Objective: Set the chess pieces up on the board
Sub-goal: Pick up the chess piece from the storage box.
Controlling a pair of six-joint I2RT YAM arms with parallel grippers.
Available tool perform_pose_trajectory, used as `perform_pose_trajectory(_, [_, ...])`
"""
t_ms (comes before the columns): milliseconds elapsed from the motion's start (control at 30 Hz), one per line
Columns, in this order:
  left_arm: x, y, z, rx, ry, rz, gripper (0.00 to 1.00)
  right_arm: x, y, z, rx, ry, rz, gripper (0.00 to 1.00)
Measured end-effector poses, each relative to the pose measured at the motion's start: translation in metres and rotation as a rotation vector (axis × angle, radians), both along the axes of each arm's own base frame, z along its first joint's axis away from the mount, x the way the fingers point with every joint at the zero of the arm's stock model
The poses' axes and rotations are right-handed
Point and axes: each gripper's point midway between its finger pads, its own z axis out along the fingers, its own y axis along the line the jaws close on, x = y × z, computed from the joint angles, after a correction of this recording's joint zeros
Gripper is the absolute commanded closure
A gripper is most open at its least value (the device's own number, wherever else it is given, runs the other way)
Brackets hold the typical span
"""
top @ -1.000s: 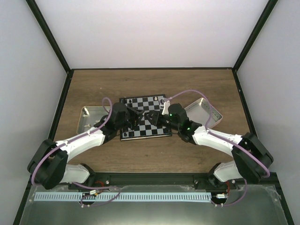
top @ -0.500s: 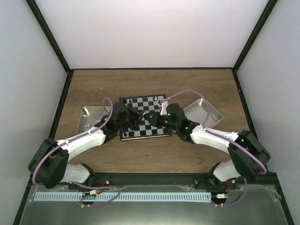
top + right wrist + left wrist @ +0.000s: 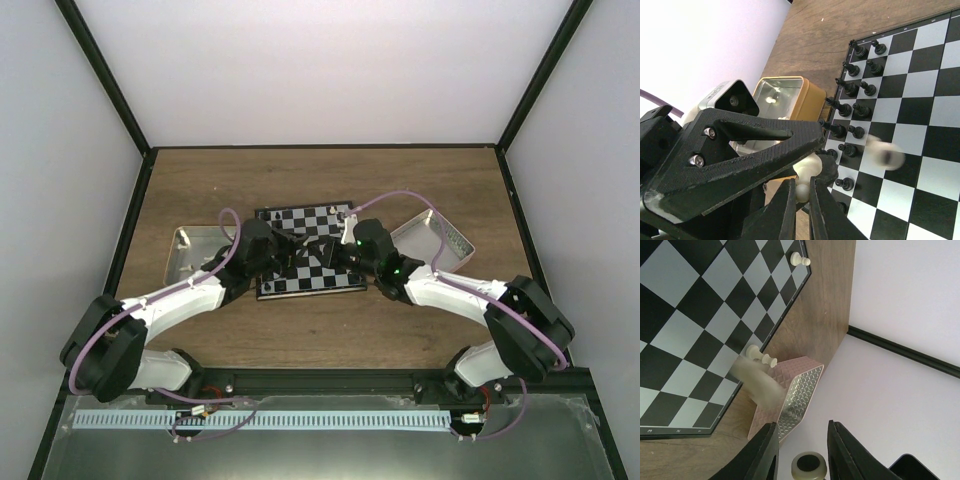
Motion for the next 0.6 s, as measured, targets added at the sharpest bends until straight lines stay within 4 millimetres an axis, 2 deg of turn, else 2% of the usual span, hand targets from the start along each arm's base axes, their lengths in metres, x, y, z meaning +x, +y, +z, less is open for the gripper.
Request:
perform_pose_trajectory(267, [-0.002,0.001,-0.005,0.004,0.007,-0.001,0.67,0.002,-0.002,-0.001,-0.001,0.006,-0.018,0.99])
perform_pose_trajectory(467, [-0.005,0.006,-0.015,0.039,0.000,-0.006,0.55,0.001,-0.005,-0.008,-0.023,0.017,-0.032,0.99])
perform_pose_trajectory(600, [-0.004,0.017,-0.028,0.143,-0.027,-0.018,0.51,0.003,-0.014,-0.020,-0.076,0.025,-0.072,0.99])
